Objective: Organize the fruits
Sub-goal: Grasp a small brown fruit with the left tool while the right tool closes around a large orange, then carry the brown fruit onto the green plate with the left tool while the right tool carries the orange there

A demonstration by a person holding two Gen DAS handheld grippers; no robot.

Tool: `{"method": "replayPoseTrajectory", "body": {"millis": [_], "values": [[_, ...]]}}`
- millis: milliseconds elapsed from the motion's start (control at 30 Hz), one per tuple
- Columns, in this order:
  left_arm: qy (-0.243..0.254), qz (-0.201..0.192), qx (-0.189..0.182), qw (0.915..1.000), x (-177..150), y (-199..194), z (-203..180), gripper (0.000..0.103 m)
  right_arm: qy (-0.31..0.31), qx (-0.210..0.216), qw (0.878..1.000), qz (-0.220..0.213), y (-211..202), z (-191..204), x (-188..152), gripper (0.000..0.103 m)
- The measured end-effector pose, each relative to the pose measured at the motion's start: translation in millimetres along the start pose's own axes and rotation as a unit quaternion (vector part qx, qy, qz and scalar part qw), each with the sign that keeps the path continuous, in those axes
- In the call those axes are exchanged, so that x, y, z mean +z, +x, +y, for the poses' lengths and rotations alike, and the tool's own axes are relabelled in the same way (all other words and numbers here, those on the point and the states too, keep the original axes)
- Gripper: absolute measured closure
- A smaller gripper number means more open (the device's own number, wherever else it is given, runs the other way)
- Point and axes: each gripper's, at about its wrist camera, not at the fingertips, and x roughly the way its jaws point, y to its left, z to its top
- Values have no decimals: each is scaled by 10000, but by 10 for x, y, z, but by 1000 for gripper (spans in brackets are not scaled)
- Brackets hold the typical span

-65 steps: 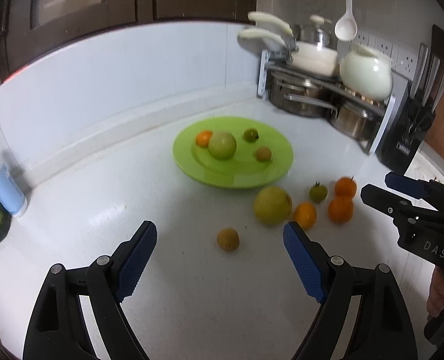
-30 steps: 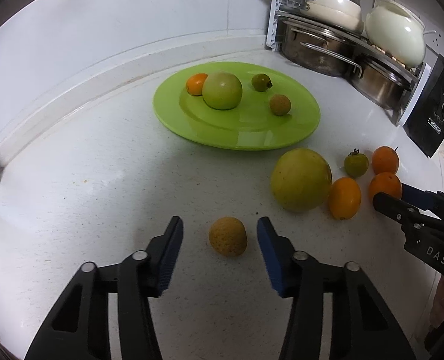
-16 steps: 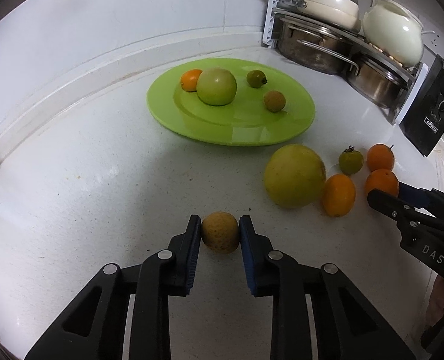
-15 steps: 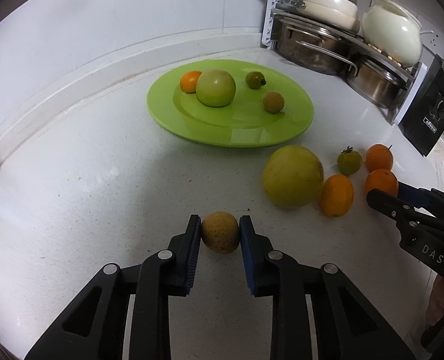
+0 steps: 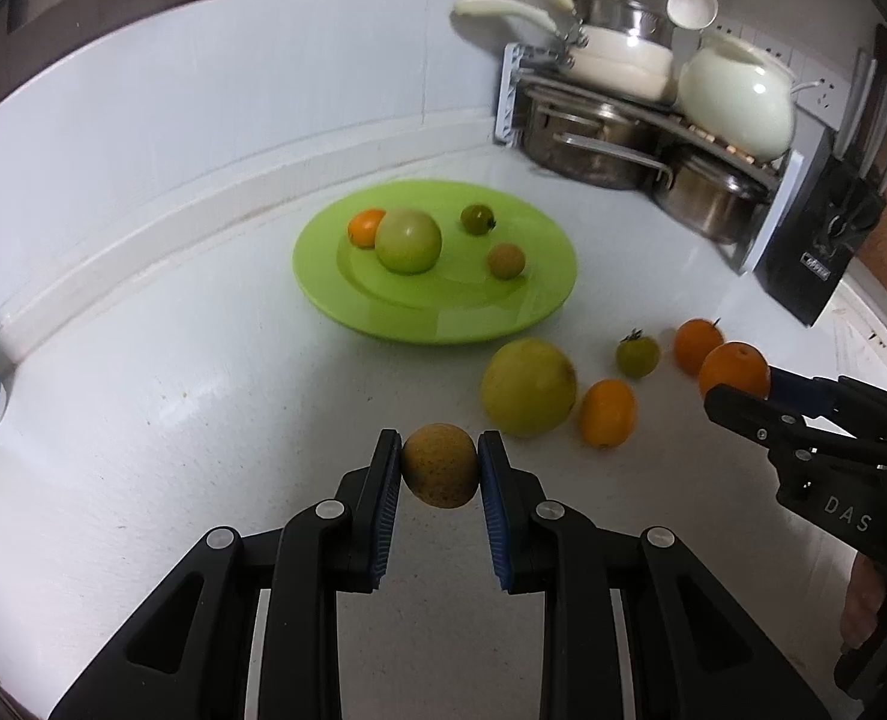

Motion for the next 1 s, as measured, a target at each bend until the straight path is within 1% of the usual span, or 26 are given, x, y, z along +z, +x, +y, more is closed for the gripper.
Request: {"method": "replayPoseTrajectory", "body": {"millis": [233,567,833,1000], "values": [[87,-287,-73,9995,54,-252,-26,77,-76,117,9995,-273,-251,101,74,60],[242,-745,-132,9968,208,-558,-49,77,-150,343,9975,-602,-495,238,208,60],[327,-954,-121,9948,367,-625,-35,77,-203,473,9955,-797,-541,326,383,60],[370,-1040,-104,9938,482,-606,-8,77,-276,545,9945,-854,-497,400,520,60]]}}
